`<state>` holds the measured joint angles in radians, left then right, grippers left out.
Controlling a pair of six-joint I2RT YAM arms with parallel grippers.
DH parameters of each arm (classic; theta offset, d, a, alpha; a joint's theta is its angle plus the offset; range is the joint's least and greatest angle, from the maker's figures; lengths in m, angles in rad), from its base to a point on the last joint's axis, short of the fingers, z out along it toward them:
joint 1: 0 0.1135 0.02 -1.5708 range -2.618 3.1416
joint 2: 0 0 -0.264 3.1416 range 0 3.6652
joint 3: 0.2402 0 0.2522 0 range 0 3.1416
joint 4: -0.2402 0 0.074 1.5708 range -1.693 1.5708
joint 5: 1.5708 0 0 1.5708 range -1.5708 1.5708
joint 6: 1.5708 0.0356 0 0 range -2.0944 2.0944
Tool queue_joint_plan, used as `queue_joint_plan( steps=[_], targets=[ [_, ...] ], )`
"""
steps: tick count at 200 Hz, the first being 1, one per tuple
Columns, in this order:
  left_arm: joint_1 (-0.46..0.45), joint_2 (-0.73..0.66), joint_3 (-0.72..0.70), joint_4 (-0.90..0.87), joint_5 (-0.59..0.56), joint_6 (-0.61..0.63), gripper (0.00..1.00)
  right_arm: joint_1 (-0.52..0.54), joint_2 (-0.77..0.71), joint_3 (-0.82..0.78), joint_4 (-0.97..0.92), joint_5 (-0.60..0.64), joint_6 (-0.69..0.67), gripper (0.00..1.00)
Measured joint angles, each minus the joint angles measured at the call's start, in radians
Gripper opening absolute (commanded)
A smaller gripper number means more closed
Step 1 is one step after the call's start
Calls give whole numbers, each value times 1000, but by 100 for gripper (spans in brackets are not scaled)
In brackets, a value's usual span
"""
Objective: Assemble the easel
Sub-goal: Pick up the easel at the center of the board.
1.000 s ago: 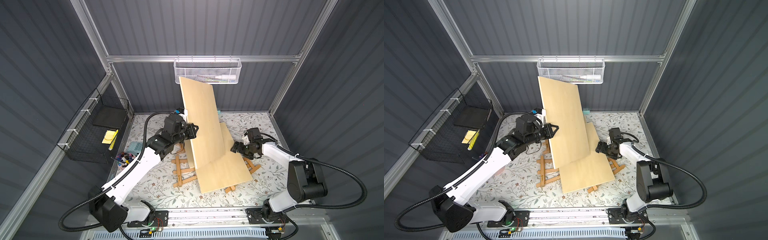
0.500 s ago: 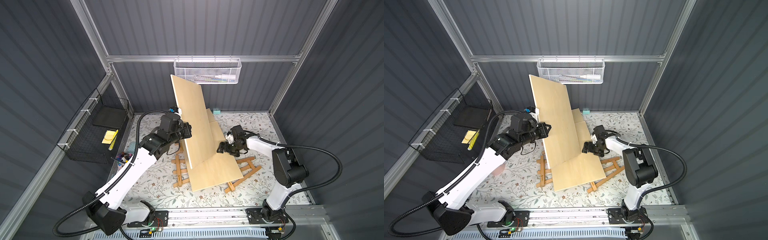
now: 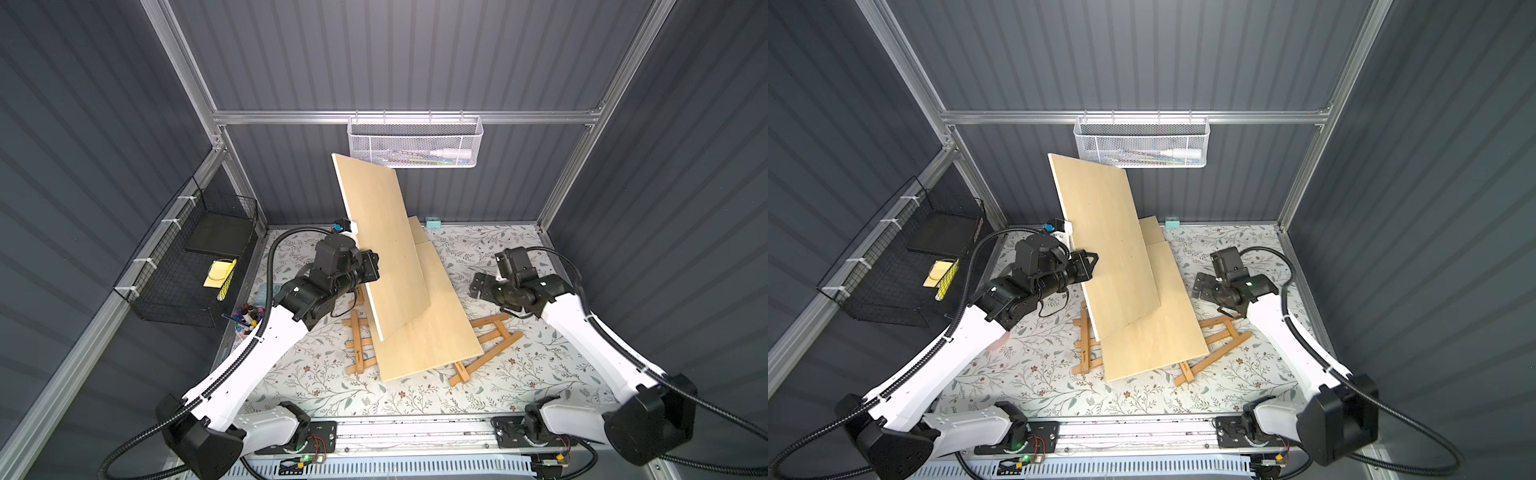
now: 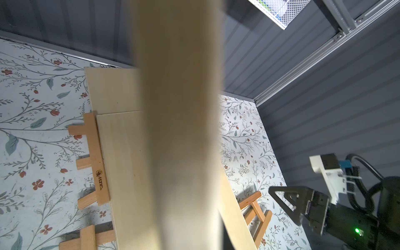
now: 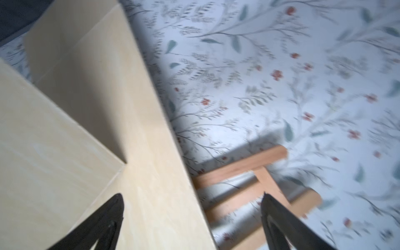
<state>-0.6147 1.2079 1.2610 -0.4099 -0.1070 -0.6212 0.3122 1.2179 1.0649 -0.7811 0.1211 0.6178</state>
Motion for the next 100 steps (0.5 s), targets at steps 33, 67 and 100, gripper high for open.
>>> queue_joint_plan(
  steps=[33,67,100],
  targets=[
    [-1,-23,-36,29,-20,-19,0,-101,-87,-113,-187,14,84,96],
    [-4,-23,-36,29,-31,-20,0,-194,-42,-154,-238,-56,98,87],
    [-6,-23,-36,29,-35,-22,0,-242,88,-195,-205,-132,89,73]
  ],
)
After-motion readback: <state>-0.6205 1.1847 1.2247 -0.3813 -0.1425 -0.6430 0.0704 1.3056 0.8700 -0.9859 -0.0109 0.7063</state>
